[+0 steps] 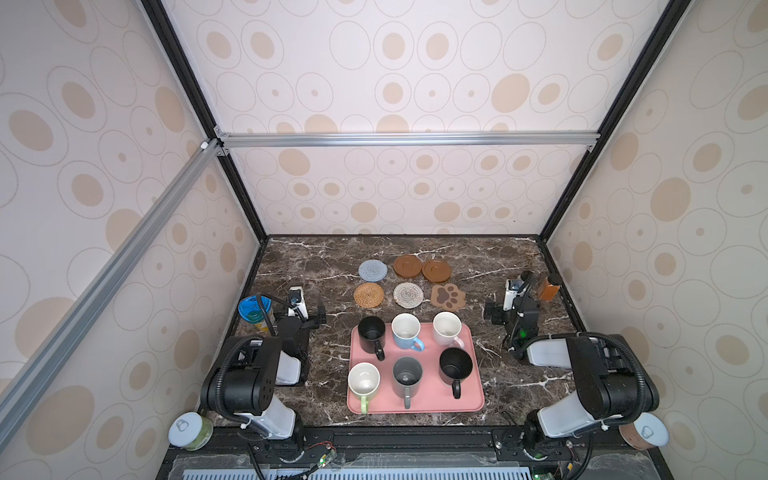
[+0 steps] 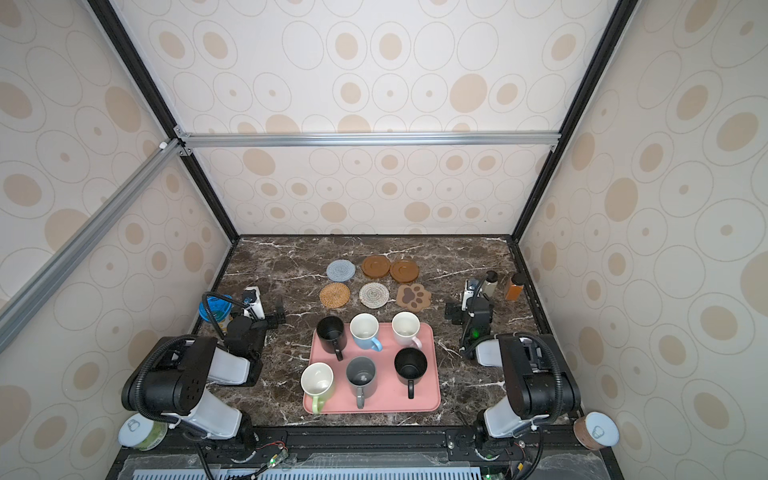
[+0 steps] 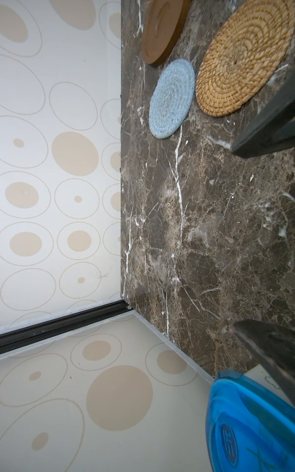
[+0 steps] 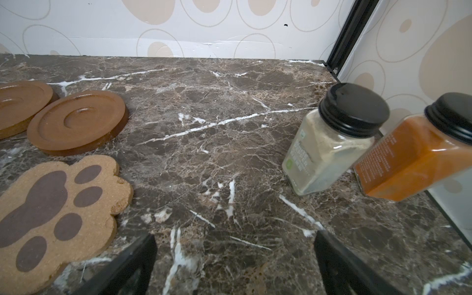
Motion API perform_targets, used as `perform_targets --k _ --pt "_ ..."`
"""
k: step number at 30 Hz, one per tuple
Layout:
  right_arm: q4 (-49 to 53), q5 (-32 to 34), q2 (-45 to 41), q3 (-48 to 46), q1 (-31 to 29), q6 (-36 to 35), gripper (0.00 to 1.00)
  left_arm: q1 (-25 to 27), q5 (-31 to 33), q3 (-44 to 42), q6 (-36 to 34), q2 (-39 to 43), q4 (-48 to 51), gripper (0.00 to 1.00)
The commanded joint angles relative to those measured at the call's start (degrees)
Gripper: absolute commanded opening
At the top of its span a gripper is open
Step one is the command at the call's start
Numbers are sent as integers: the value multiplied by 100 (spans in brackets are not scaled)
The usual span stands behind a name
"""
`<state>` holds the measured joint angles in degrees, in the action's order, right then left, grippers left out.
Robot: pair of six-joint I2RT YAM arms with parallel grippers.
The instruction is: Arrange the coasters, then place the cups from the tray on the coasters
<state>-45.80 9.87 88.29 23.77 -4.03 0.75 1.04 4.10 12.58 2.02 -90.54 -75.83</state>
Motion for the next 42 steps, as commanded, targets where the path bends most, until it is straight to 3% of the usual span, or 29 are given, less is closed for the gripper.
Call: perform_targets --k 1,29,31,32,36,39,42 --pt "-45 -28 11 27 49 -74 100 17 -34 69 -123 1 -109 100" --pt "-116 -19 -47 40 51 -117 100 11 -32 49 -132 17 -136 100" --pt "622 10 -352 289 27 -120 100 11 -32 19 -137 171 -109 100" --pt "1149 50 -555 484 1 -137 100 28 -53 103 -150 470 315 100" --pt "3291 64 -1446 1268 -79 178 100 28 -210 1355 290 1466 3648 100" --pt "4508 95 -1902 1705 -156 754 100 54 -761 2000 529 1658 5104 100" --pt "5804 76 -2077 2237 -171 1564 100 80 -1084 2406 1012 1648 5918 100"
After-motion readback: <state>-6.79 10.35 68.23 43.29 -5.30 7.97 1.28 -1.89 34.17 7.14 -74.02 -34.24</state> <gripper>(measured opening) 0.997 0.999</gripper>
